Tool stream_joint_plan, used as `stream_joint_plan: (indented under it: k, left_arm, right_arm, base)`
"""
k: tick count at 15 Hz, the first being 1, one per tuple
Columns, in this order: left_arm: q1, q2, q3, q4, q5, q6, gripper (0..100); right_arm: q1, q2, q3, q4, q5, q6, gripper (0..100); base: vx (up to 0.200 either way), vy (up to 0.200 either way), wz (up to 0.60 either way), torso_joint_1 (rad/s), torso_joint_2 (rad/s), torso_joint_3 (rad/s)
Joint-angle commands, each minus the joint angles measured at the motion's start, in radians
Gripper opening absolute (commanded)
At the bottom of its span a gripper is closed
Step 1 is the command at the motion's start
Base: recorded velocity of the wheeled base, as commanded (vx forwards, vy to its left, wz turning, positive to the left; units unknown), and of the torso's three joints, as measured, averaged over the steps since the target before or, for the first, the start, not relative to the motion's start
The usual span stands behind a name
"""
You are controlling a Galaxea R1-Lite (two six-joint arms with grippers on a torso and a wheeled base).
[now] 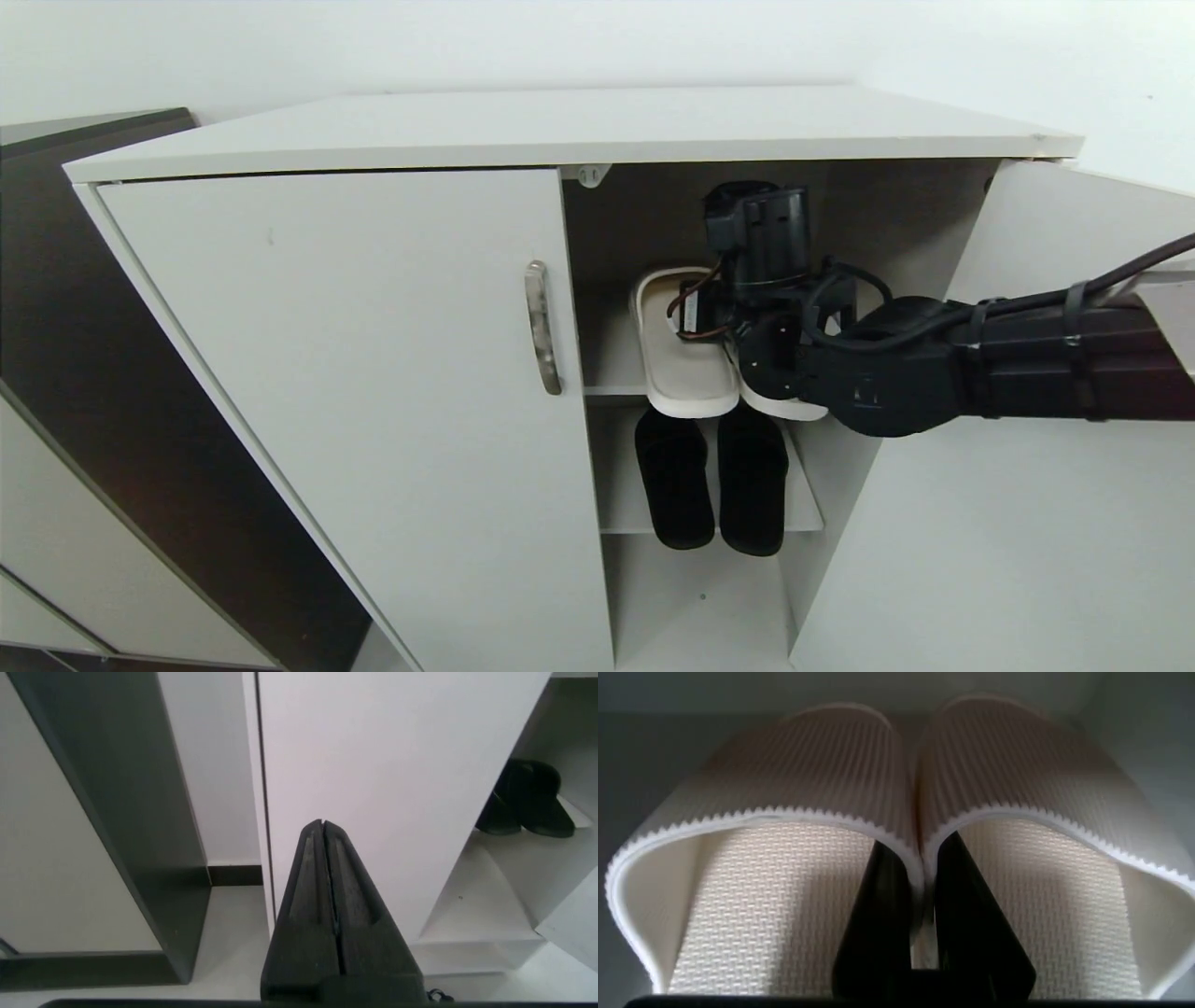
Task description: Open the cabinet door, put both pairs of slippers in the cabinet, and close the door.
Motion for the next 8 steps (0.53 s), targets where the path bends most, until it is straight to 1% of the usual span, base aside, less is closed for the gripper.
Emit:
stream_joint_plan:
  k: [1, 3, 4, 8]
  left_arm:
    - [0.0, 0.001, 0.0, -0.001, 0.0, -0.003, 0]
    - [0.0, 0.001, 0.0, -0.001, 0.0, -0.003, 0]
    - [0.0, 0.001, 0.0, -0.001, 0.0, -0.003, 0]
    - [0.0, 0.001, 0.0, -0.001, 0.0, -0.003, 0]
  right_arm:
    - [-0.021, 0.074, -0.083, 0.008, 0.008, -0.008, 0]
    - [-0.027, 0.083, -0.108, 0.019, 0.023, -0.019, 0]
    - [-0.029, 0.083, -0.108, 0.019, 0.056, -0.025, 0]
    - [-0.036, 0.107, -0.129, 0.022, 0.057, -0.027, 0]
  base:
    - [0.0, 0.0, 0.0, 0.0, 0.0, 0.0]
    - [0.0, 0.0, 0.0, 0.0, 0.0, 0.0]
    - [0.0, 0.0, 0.0, 0.0, 0.0, 0.0]
    - [0.0, 0.0, 0.0, 0.0, 0.0, 0.0]
